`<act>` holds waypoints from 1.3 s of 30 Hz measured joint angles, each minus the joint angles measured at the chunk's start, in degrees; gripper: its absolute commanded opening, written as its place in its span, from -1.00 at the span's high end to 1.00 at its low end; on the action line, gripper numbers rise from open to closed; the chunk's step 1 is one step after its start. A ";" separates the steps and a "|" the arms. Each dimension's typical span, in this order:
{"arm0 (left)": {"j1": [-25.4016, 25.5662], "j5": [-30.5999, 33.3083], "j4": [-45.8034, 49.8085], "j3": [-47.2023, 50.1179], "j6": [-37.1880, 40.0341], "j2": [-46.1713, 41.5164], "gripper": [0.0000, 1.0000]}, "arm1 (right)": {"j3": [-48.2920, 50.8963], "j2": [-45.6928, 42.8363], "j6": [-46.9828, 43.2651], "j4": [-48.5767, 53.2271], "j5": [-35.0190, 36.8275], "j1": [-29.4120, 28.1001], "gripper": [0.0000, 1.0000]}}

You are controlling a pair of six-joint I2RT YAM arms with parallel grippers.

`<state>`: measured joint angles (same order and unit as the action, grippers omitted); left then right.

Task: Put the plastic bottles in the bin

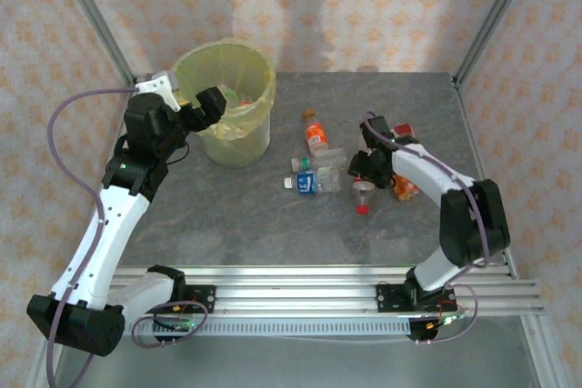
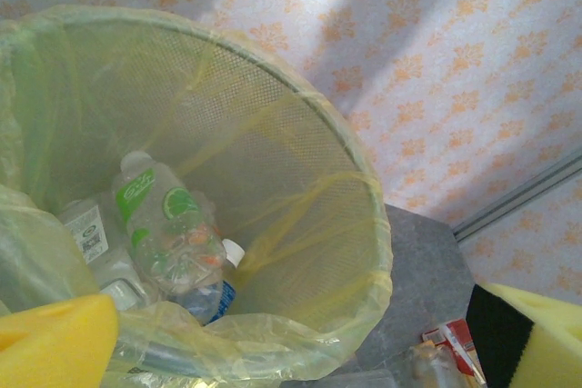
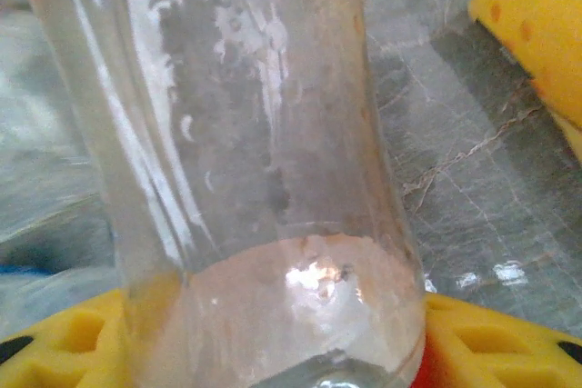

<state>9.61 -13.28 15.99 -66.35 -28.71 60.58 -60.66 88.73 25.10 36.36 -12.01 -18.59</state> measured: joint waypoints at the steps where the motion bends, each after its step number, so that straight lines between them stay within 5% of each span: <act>1: 0.20 -0.07 0.00 -0.07 -0.02 0.15 -1.00 | 0.00 -1.77 -0.20 0.00 0.02 -0.24 0.04; 14: 8.59 -5.03 -0.42 -6.08 0.09 7.17 -1.00 | 0.02 -19.41 -6.58 -9.27 -3.32 -10.75 0.05; 25: 17.42 -10.95 -0.74 -13.40 2.03 15.41 -1.00 | 0.02 -19.80 -9.55 -24.24 -13.38 -14.60 0.00; 39: 20.90 -13.57 -0.85 -18.62 3.26 22.36 -1.00 | -1.73 -17.29 -9.75 -30.12 -18.01 -18.60 0.00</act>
<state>30.50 -26.85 15.14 -84.97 -25.45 82.94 -62.39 71.44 15.35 6.24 -30.02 -37.19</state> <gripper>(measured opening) 0.996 0.537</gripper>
